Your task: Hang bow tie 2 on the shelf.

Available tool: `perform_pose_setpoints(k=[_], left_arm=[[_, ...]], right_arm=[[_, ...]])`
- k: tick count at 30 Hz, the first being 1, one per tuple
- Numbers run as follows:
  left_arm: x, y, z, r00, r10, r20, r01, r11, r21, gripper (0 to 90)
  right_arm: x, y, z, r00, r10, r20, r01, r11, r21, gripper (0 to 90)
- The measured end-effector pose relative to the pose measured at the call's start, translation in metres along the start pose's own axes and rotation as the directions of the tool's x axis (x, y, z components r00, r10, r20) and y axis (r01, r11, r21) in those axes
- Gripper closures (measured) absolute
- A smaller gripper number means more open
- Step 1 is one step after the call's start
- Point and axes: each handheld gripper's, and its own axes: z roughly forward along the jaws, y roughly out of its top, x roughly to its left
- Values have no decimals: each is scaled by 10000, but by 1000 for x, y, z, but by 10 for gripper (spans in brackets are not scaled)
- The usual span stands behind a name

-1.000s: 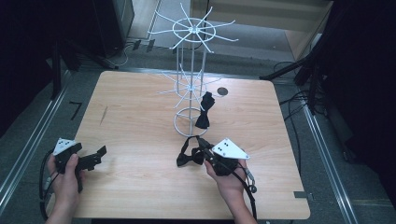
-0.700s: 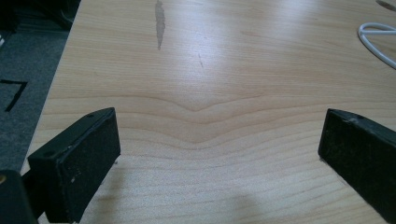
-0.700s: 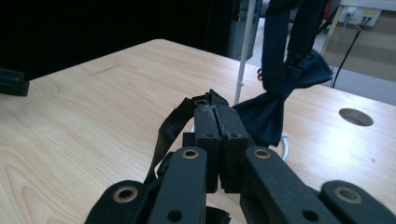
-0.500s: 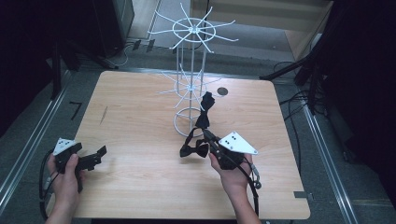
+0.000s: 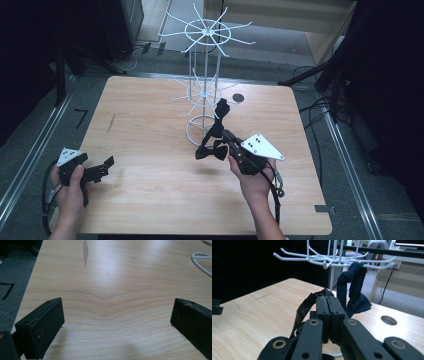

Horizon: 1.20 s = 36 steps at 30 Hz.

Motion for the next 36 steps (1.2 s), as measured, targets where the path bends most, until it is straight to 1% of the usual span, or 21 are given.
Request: perform_pose_setpoints(k=[4, 8, 12, 16, 18, 24, 28, 36], left_arm=[[0, 0, 0, 10000, 0, -1, 0, 10000, 6, 0], [0, 0, 0, 10000, 30, -4, -30, 10000, 10, 0], [0, 0, 0, 10000, 8, 14, -8, 10000, 31, 0], [0, 0, 0, 10000, 1, 15, -1, 10000, 39, 0], [0, 0, 0, 10000, -9, 24, 9, 10000, 32, 0], [1, 0, 0, 10000, -11, 17, 11, 10000, 1, 0], [0, 0, 0, 10000, 44, -15, -44, 10000, 22, 0], [0, 0, 0, 10000, 29, -18, -29, 10000, 14, 0]], right_arm=[[-1, 5, -1, 10000, 4, 34, -4, 10000, -67, 900], [-2, 11, -2, 9999, -88, 58, 89, 9997, -213, 900], [-3, 14, -4, 10000, -56, 48, 57, 9996, -275, 900], [-4, 16, -6, 9999, -130, 48, 132, 9993, -358, 900], [-4, 16, -7, 10000, -64, 17, 64, 9994, -338, 900], [-5, 17, -9, 9999, -136, -54, 134, 9992, -383, 900], [-5, 19, -11, 9999, -59, -82, 55, 9989, -456, 900], [-5, 24, -15, 9998, -159, -112, 152, 9983, -566, 900]])
